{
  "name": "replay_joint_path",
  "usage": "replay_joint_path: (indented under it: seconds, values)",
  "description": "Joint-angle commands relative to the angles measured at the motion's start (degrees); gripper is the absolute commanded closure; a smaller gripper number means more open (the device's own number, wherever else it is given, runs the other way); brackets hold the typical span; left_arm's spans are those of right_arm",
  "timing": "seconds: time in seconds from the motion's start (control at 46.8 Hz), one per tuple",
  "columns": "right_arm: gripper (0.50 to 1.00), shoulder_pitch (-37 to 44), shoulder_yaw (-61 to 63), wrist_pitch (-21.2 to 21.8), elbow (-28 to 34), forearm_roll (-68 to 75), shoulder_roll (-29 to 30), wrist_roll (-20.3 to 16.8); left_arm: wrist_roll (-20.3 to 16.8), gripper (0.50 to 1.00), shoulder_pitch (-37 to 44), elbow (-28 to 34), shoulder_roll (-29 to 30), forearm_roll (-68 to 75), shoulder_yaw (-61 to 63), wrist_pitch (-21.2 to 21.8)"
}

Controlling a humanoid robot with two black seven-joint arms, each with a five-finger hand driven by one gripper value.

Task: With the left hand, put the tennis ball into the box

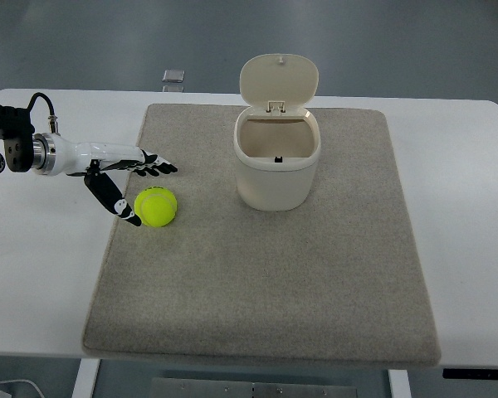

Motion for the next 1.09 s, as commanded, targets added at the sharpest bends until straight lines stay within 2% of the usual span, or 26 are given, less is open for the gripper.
replay_joint_path:
  seconds: [0.0, 0.834, 1.07]
  values:
    - [0.562, 0.0, 0.0, 0.0, 0.0, 0.0, 0.0, 0.0, 0.0, 0.506, 0.1, 0.2, 0.0, 0.0, 0.0, 0.1]
    - [0.562, 0.0, 0.0, 0.0, 0.0, 0.0, 0.0, -0.1, 0.0, 0.506, 1.0, 0.5, -2.8, 0.8, 0.3, 0.7]
    - [0.562, 0.0, 0.0, 0.0, 0.0, 0.0, 0.0, 0.0, 0.0, 0.506, 1.1, 0.9, -2.9, 3.1, 0.9, 2.1]
